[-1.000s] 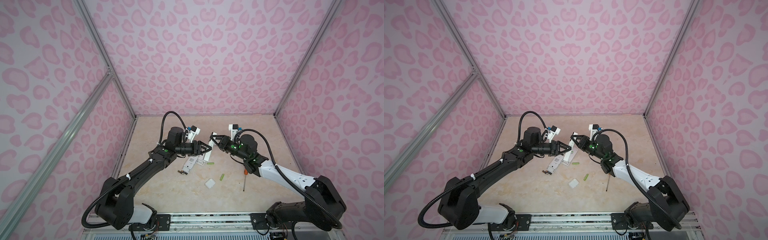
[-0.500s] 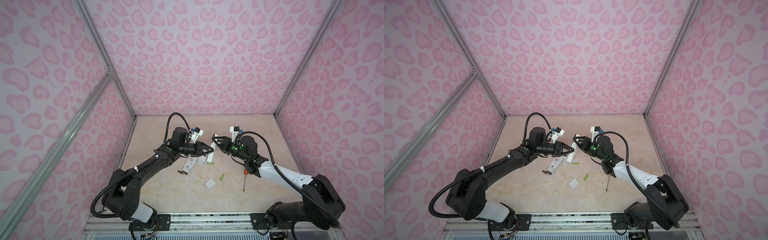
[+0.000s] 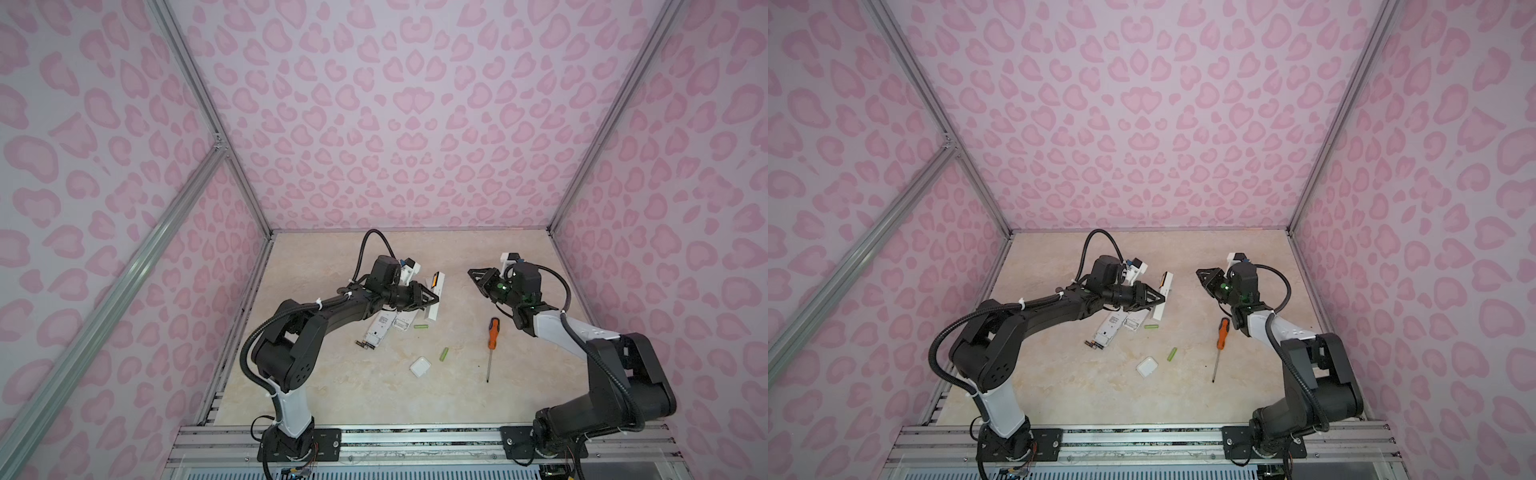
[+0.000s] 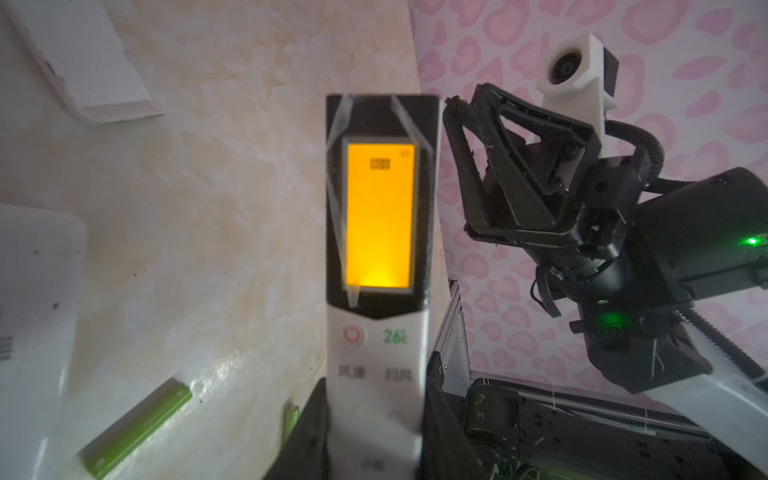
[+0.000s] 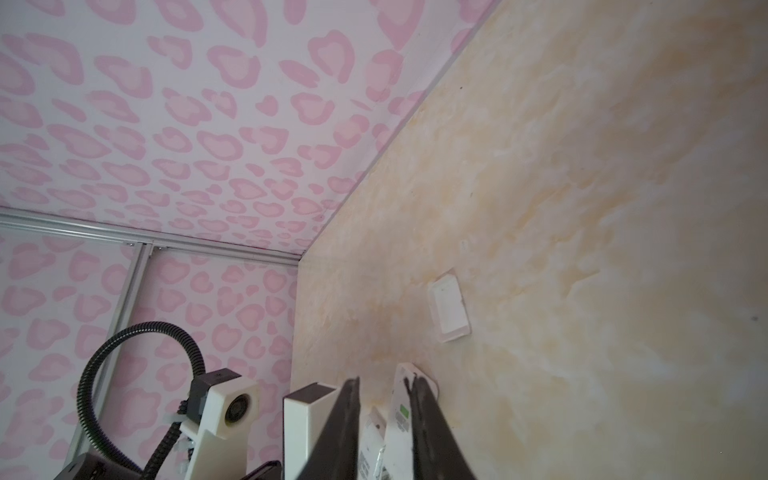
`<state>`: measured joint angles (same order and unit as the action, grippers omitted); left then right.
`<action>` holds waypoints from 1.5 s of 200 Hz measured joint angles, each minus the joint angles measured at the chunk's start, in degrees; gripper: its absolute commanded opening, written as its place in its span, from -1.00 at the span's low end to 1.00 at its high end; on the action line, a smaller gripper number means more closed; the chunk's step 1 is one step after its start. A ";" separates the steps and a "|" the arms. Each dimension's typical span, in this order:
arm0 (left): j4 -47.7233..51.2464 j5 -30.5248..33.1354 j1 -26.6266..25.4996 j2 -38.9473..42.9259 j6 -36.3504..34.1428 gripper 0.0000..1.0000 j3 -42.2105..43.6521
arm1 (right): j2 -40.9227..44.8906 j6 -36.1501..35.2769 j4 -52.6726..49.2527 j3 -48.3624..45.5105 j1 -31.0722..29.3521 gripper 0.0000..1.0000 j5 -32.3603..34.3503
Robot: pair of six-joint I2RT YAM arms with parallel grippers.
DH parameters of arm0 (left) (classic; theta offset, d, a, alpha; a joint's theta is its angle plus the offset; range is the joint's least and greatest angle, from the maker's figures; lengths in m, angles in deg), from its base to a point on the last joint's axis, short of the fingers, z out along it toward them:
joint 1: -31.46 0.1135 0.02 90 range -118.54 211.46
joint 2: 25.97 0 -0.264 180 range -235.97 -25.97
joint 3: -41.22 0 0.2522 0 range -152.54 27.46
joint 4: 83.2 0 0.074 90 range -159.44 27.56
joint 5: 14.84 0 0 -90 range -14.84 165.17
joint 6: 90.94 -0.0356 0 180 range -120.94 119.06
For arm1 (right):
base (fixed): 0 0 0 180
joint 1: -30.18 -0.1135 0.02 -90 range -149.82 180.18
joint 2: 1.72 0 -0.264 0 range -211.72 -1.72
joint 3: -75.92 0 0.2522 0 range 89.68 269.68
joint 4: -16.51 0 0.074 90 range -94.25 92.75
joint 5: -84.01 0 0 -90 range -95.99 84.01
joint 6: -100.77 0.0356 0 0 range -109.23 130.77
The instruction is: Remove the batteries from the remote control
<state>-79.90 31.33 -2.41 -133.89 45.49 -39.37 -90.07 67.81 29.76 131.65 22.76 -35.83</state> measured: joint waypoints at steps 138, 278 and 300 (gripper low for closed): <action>-2.40 3.13 -2.62 -21.88 -1.09 -0.93 -18.58 | -28.48 4.00 15.23 11.96 2.93 -1.00 -12.46; 0.04 -0.15 -2.56 -25.05 -2.45 -0.93 -21.24 | -33.20 6.21 19.04 14.60 2.21 -1.00 -12.59; 1.42 -0.79 -2.54 -25.62 -1.84 -0.93 -22.71 | -33.27 7.06 21.22 13.51 2.08 -1.00 -11.19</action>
<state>-78.48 30.54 -4.95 -159.51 43.66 -62.08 -123.34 74.87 50.98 145.16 24.84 -47.02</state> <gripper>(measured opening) 0.319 0.048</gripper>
